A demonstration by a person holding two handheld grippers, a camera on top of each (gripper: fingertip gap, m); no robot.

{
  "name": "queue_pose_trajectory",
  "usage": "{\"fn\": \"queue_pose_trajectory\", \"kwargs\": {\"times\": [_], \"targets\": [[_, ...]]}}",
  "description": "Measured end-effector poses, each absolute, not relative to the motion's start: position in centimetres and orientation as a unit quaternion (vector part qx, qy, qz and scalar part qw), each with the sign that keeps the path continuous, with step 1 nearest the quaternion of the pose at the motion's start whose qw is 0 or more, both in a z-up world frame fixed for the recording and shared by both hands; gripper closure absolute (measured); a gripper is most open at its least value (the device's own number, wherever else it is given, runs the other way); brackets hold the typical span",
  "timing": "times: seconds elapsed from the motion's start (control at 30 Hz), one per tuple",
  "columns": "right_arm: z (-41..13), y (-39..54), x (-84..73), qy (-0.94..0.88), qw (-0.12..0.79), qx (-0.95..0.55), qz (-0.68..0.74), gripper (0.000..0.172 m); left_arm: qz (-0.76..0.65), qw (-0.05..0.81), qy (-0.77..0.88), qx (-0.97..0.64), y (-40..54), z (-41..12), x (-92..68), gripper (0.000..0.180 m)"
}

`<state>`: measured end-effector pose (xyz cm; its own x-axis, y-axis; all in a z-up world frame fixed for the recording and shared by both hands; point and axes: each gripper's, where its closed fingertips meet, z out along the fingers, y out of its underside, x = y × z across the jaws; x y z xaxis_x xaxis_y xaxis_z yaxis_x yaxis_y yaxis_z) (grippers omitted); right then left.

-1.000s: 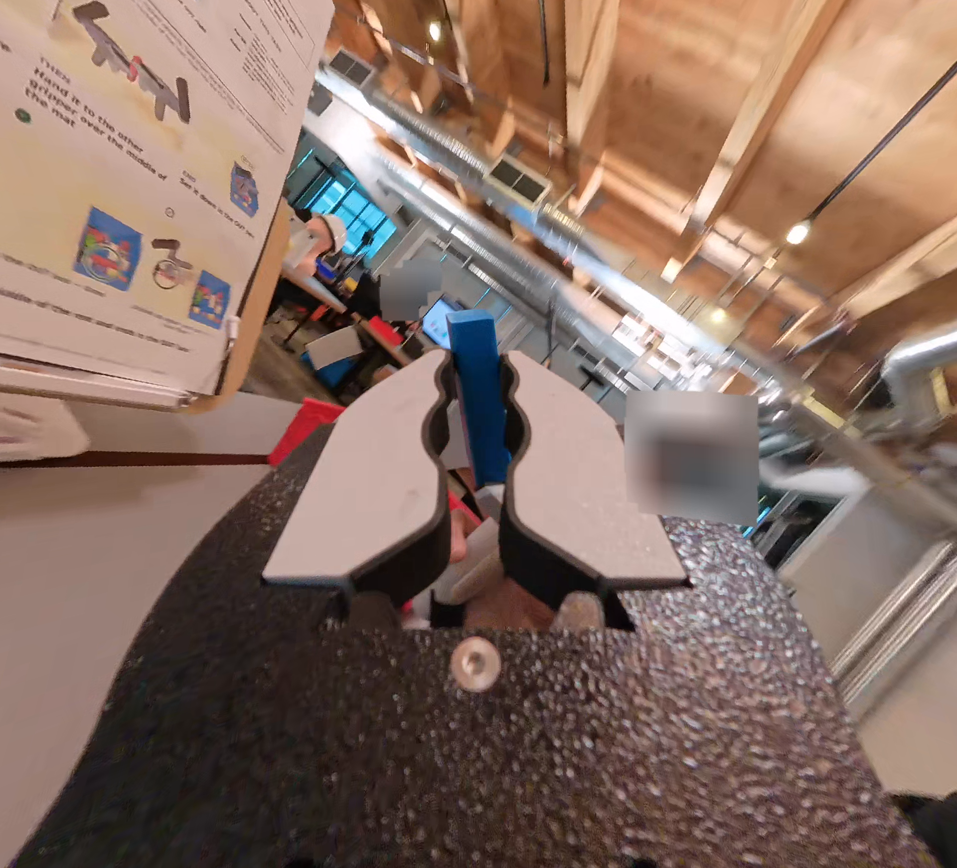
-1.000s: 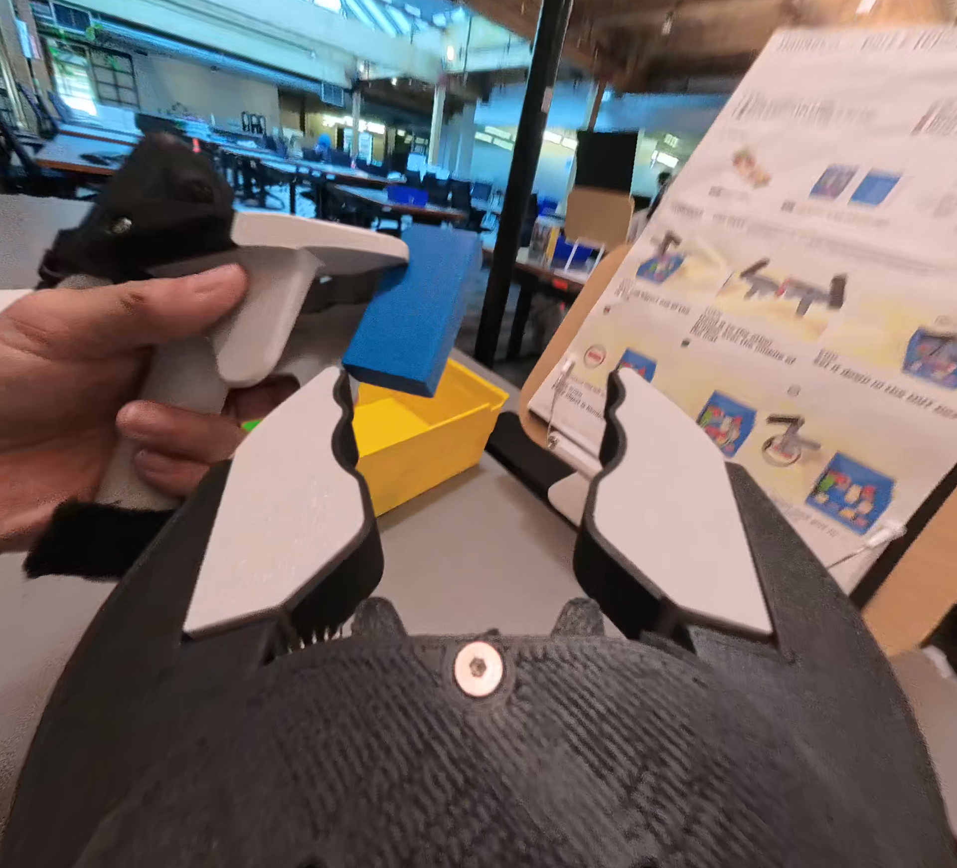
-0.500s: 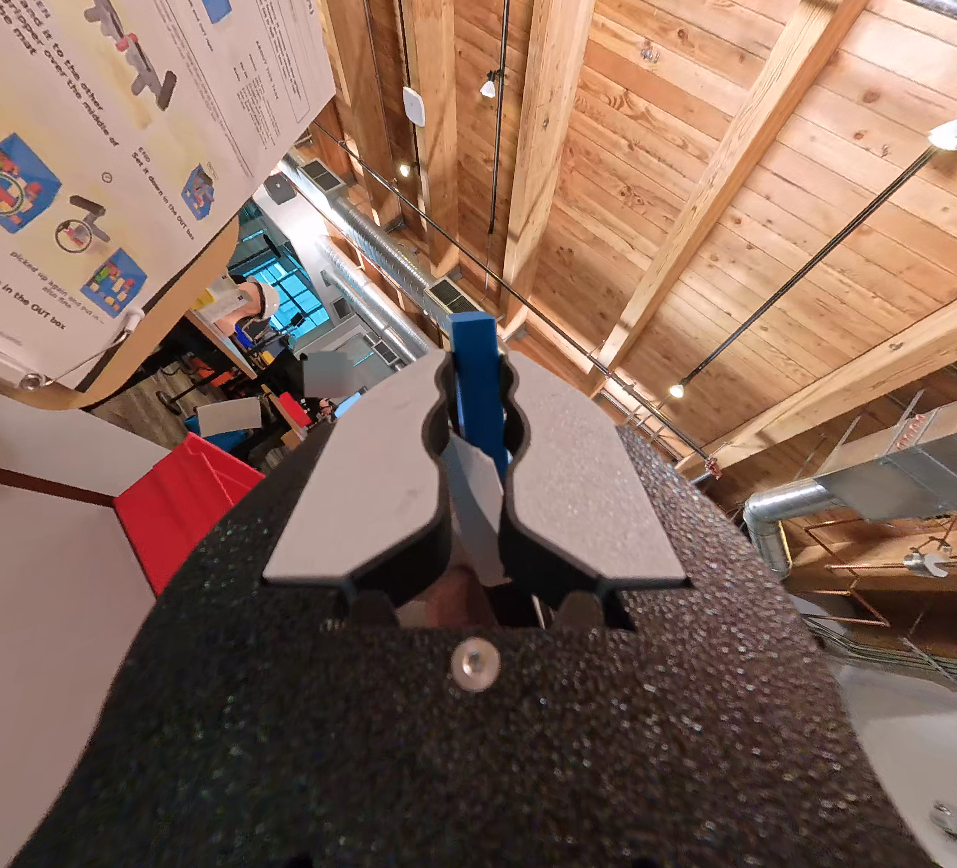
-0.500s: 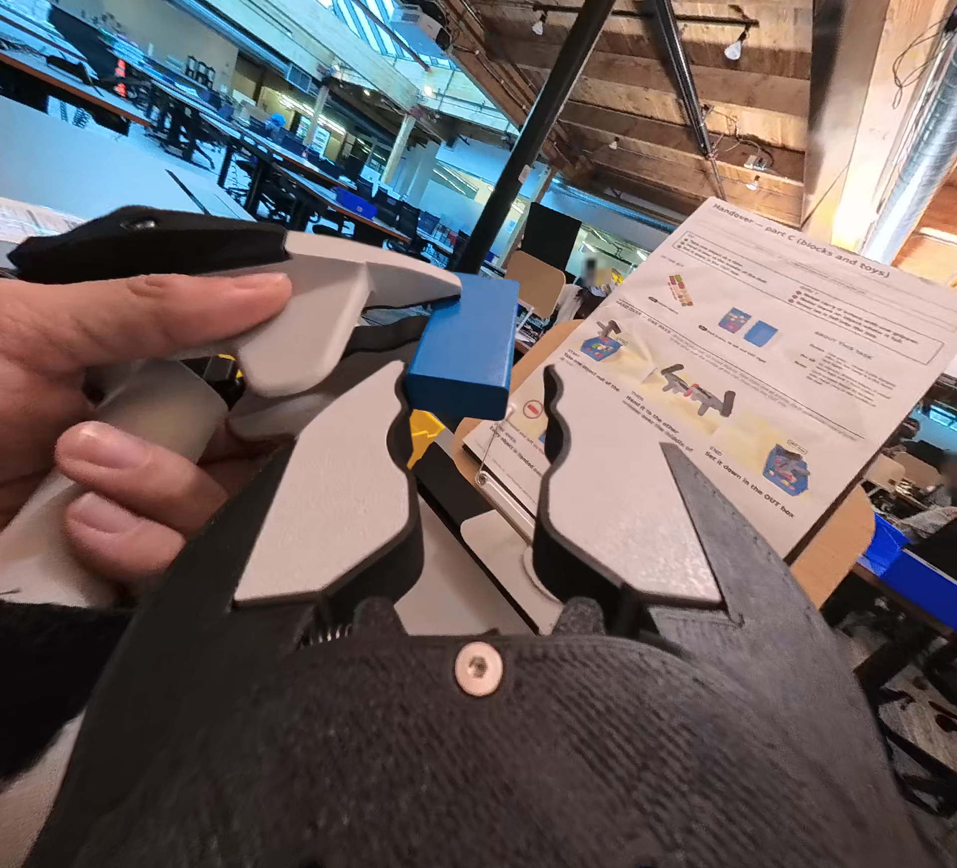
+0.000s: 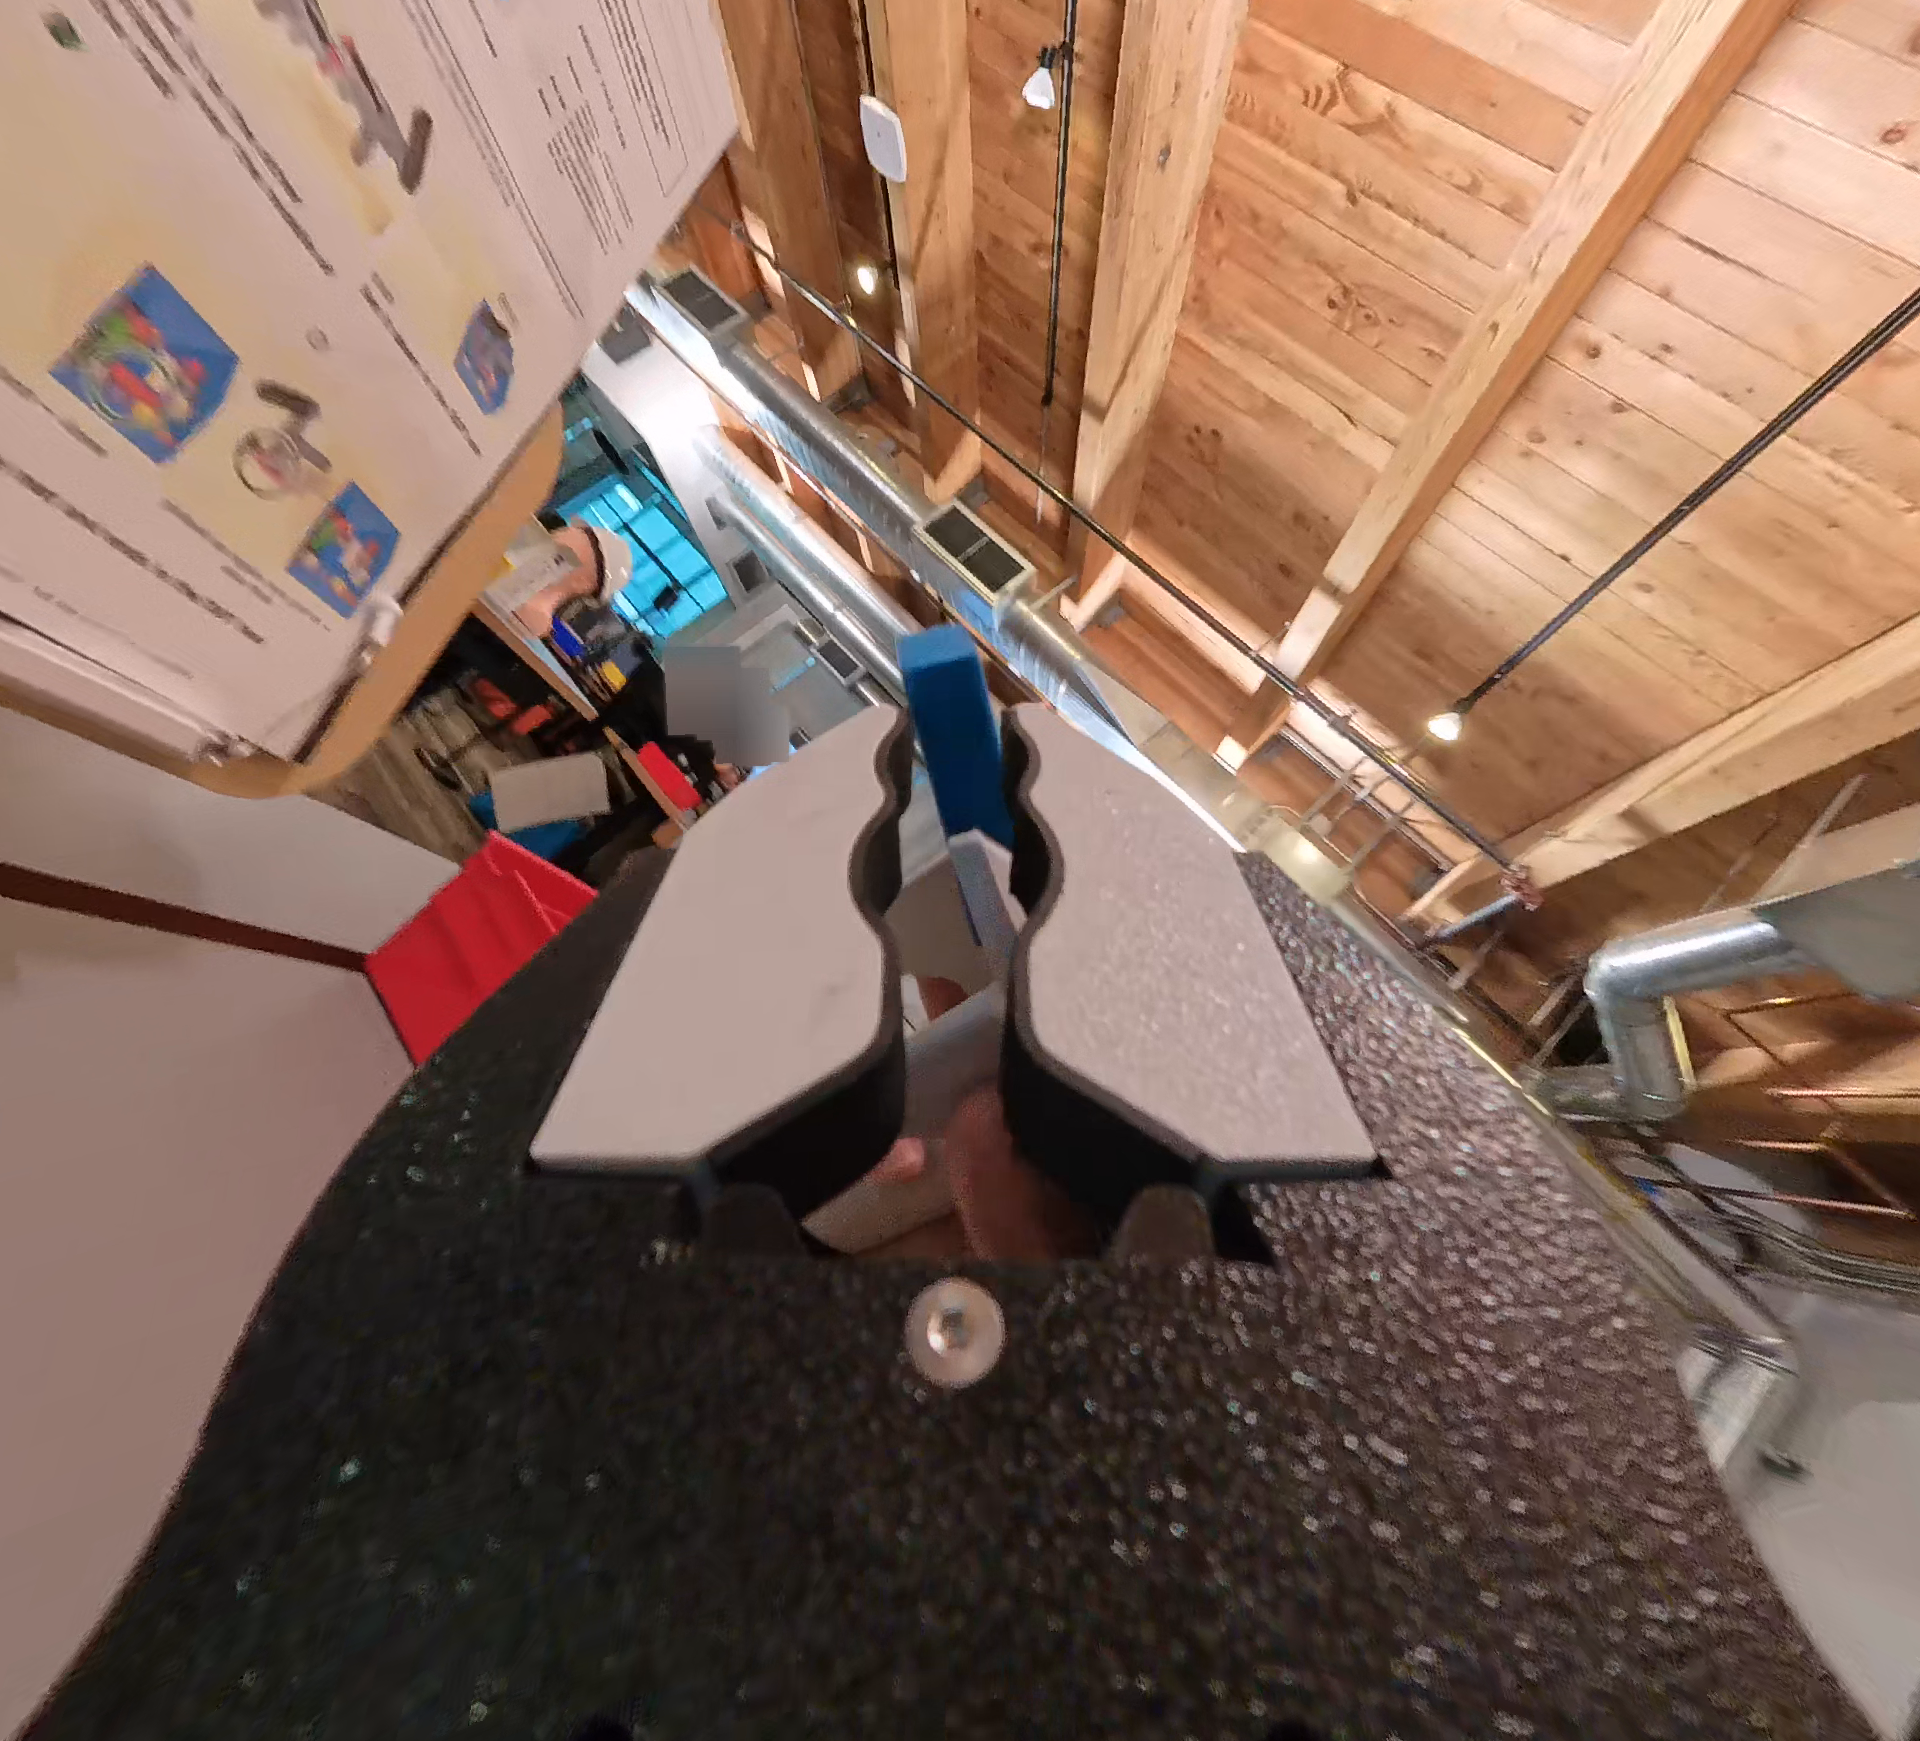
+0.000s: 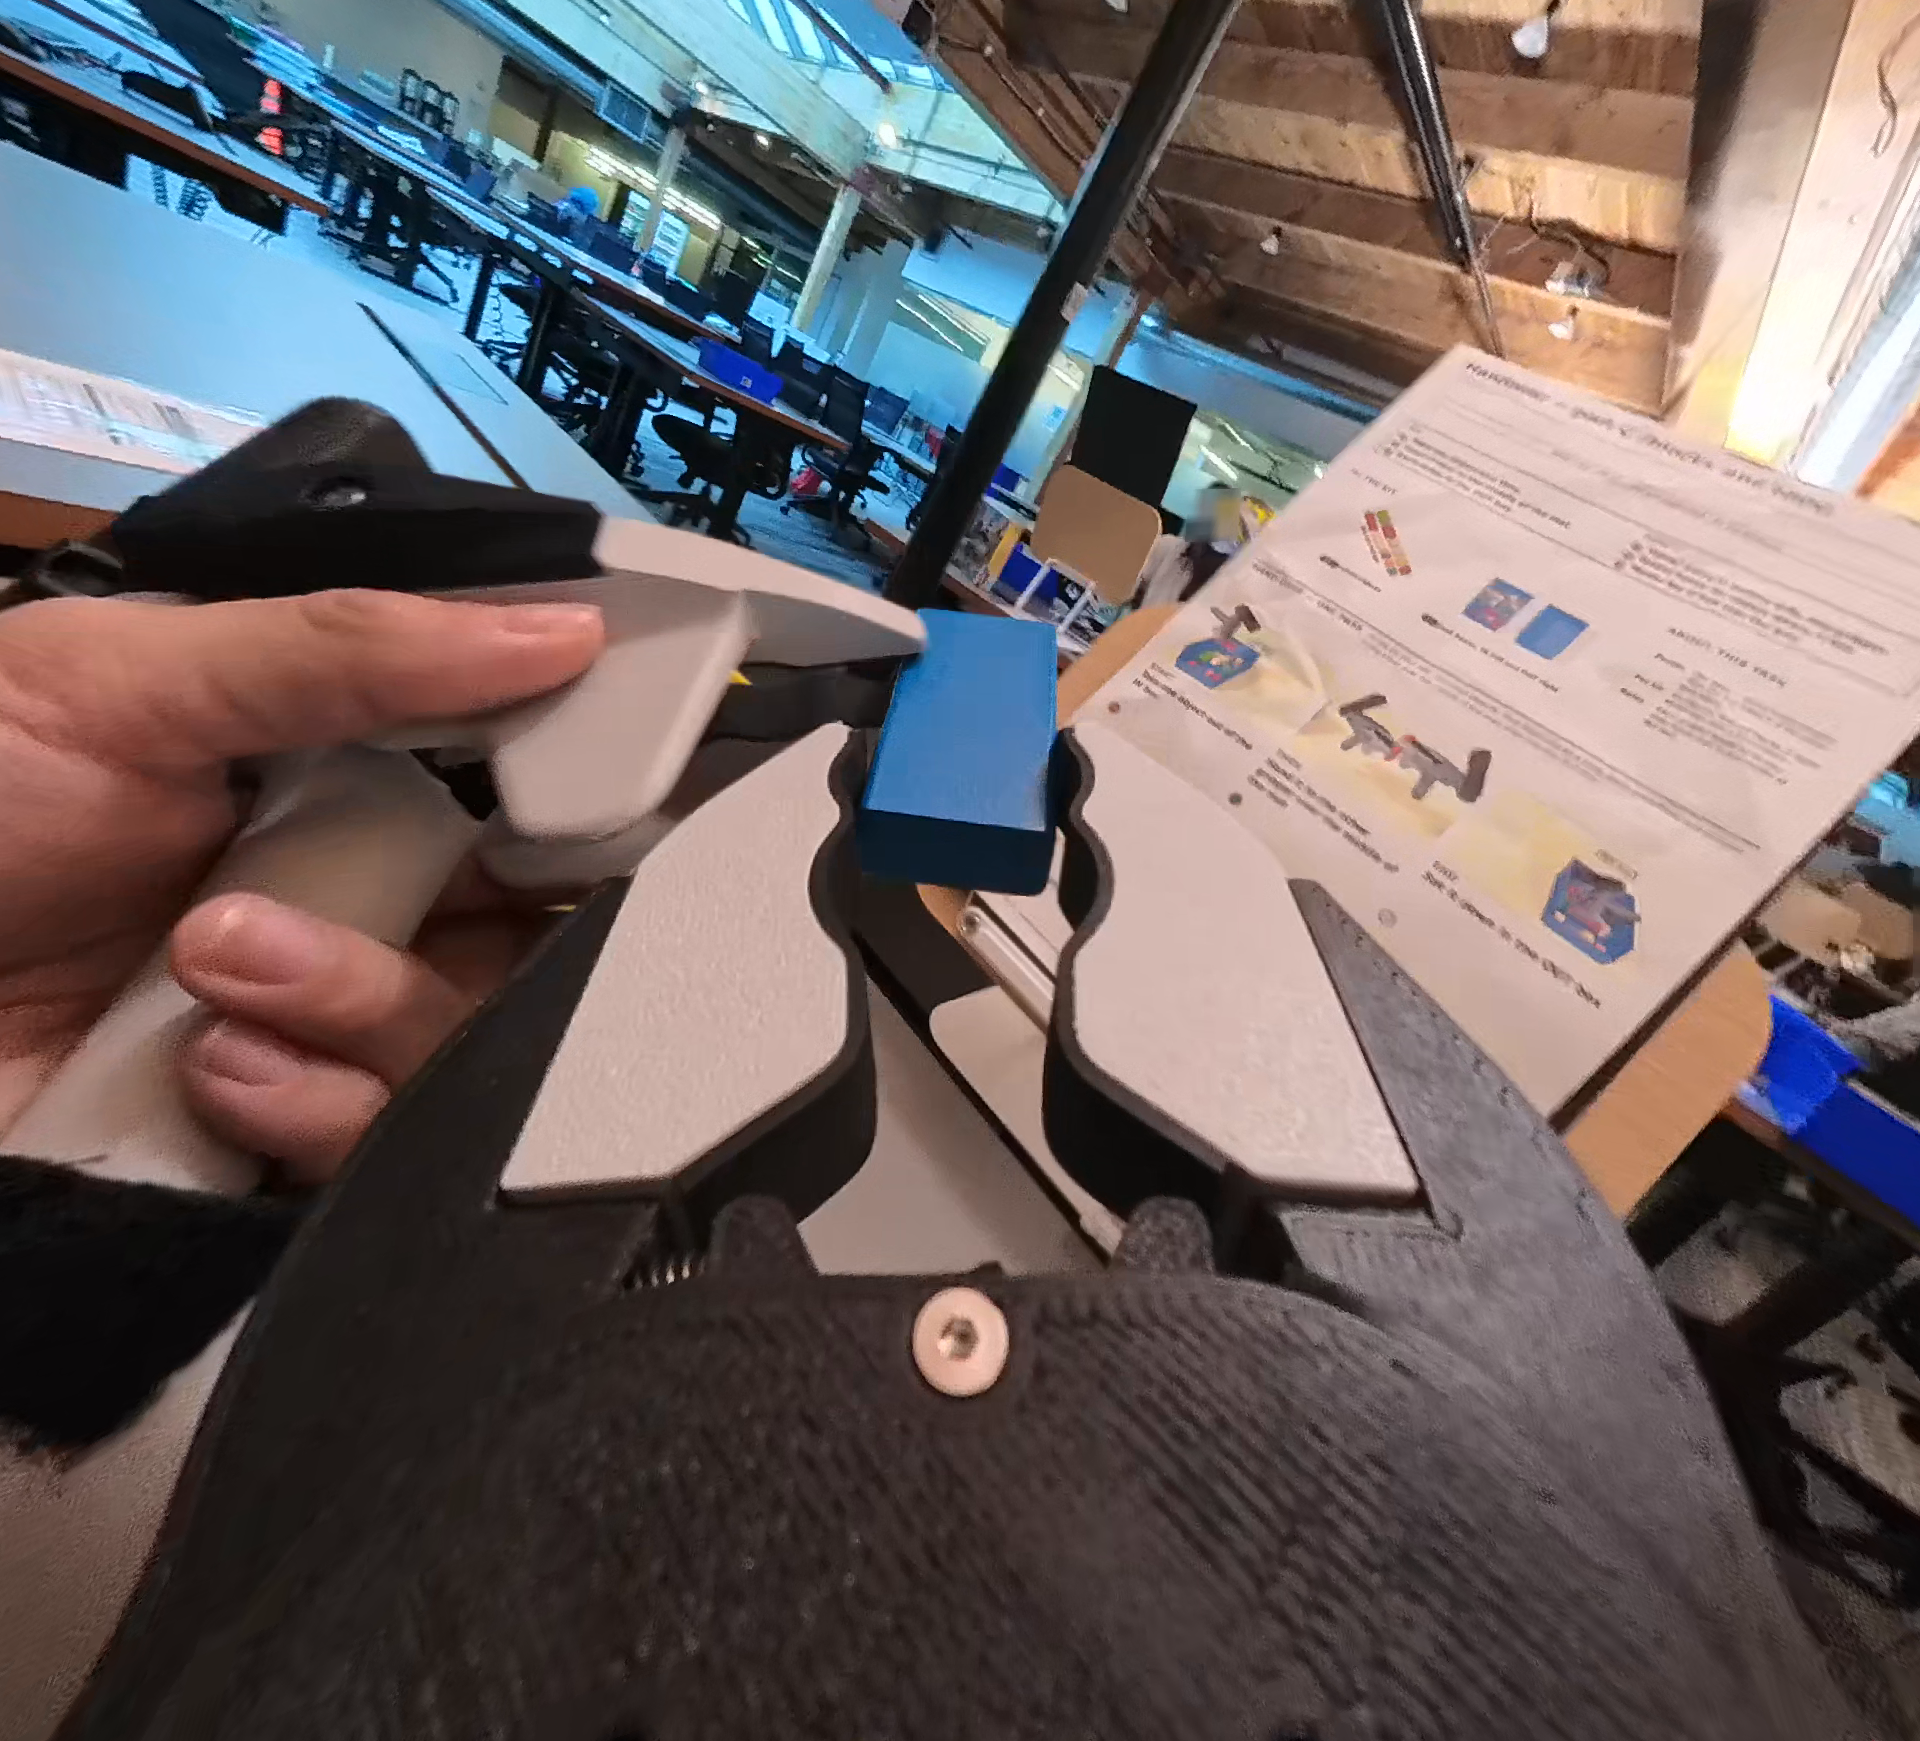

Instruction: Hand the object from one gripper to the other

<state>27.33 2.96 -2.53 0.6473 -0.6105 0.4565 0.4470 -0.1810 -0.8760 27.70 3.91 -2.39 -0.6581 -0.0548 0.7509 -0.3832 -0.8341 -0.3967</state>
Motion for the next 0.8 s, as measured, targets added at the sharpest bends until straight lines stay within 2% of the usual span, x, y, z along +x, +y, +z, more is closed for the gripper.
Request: {"fn": "queue_pose_trajectory", "kwargs": {"times": [0.1,0.3,0.43,0.53,0.8], "targets": [[-2.2,0.5,28.8,0.103,0.636,-0.645,-0.411,0.137,0.876,0.033,-0.264,0.402,6.0,-2.0,28.2,0.154],[-4.1,-13.2,34.9,0.322,0.551,-0.636,-0.434,0.137,0.828,-0.103,-0.332,0.44,9.8,-2.8,30.1,0.159],[-9.3,-23.1,37.2,0.437,0.442,-0.653,-0.433,0.137,0.839,-0.072,-0.343,0.417,9.9,-2.5,30.0,0.17],[-12.4,-28.4,37.8,0.493,0.414,-0.644,-0.414,0.137,0.842,-0.038,-0.356,0.403,9.1,-2.7,30.0,0.179],[-17.1,-37.1,41.6,0.528,0.277,-0.685,-0.418,0.137,0.769,-0.043,-0.489,0.409,6.3,-5.8,30.7,0.175]]}}
